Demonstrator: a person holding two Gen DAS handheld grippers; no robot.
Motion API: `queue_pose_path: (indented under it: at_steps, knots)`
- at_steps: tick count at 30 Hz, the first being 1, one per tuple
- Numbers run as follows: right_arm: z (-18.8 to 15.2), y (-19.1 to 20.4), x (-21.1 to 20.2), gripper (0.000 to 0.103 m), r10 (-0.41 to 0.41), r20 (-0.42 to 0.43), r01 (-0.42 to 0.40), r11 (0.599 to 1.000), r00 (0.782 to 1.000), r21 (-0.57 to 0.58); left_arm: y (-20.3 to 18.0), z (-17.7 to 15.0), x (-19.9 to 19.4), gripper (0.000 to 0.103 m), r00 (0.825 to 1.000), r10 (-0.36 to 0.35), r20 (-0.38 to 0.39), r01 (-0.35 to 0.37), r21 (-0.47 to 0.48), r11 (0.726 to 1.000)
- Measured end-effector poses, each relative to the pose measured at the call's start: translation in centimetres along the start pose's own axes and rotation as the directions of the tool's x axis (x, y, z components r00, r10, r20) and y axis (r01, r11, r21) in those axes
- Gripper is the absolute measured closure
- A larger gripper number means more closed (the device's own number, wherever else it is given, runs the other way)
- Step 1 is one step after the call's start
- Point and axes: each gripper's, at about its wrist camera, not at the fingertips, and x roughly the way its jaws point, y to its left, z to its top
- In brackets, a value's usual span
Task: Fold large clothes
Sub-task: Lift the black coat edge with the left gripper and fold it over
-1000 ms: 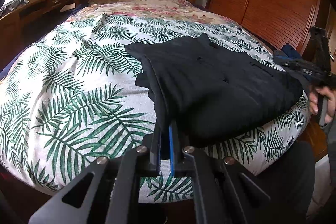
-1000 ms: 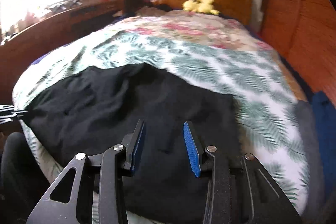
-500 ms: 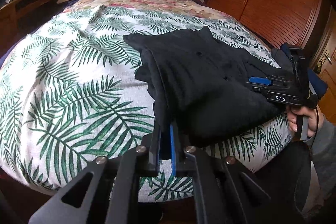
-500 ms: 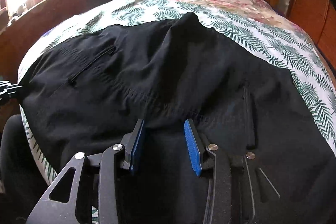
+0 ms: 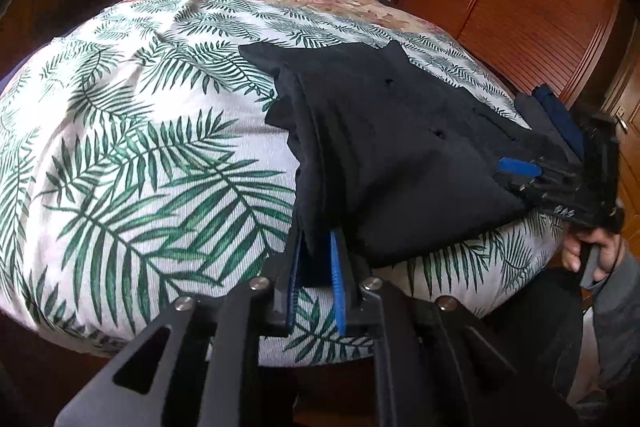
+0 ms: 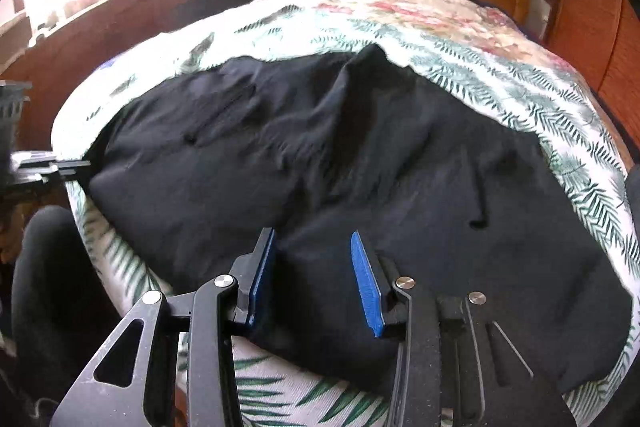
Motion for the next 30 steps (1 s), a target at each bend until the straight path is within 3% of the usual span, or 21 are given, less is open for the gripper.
queue_pose_path:
  at_steps: [3, 5, 8, 15, 19, 23, 30]
  knots:
    - [-0.4, -0.2, 1.2, 0.064, 0.010, -0.013, -0.010, 1.000, 1.000, 0.006, -0.2, 0.1, 0.0, 0.092, 1.000, 0.001, 0.001, -0.001, 0.000, 1.000]
    - [-0.4, -0.5, 1.5, 0.064, 0.021, -0.007, -0.021, 1.000, 1.000, 0.017, -0.7, 0.5, -0.5, 0.100, 1.000, -0.009, 0.026, 0.009, 0.013, 1.000]
    - [-0.5, -0.7, 1.7, 0.064, 0.033, 0.001, -0.033, 0.999, 0.999, 0.017, -2.1, 1.8, -2.3, 0.103, 0.997, -0.010, 0.082, 0.006, 0.047, 0.999]
    - [-0.8, -1.3, 0.7, 0.064, 0.033, 0.035, -0.034, 0.998, 0.999, 0.046, -8.4, 7.8, -6.3, 0.103, 0.976, -0.055, 0.209, 0.021, 0.161, 0.987]
    - [-1.4, -3.1, -1.9, 0.064, -0.001, 0.076, -0.005, 0.996, 0.997, 0.084, -13.3, 11.4, -6.3, 0.103, 0.967, -0.102, 0.235, 0.043, 0.245, 0.969]
    - [-2.5, -6.1, -4.8, 0.064, -0.056, 0.108, 0.042, 0.991, 0.993, 0.123, -18.7, 14.2, -4.8, 0.103, 0.961, -0.183, 0.206, 0.114, 0.307, 0.945]
    - [-5.7, -11.7, -9.7, 0.064, -0.163, 0.133, 0.133, 0.969, 0.978, 0.209, -28.1, 14.8, 1.2, 0.103, 0.960, -0.265, 0.086, 0.209, 0.404, 0.890]
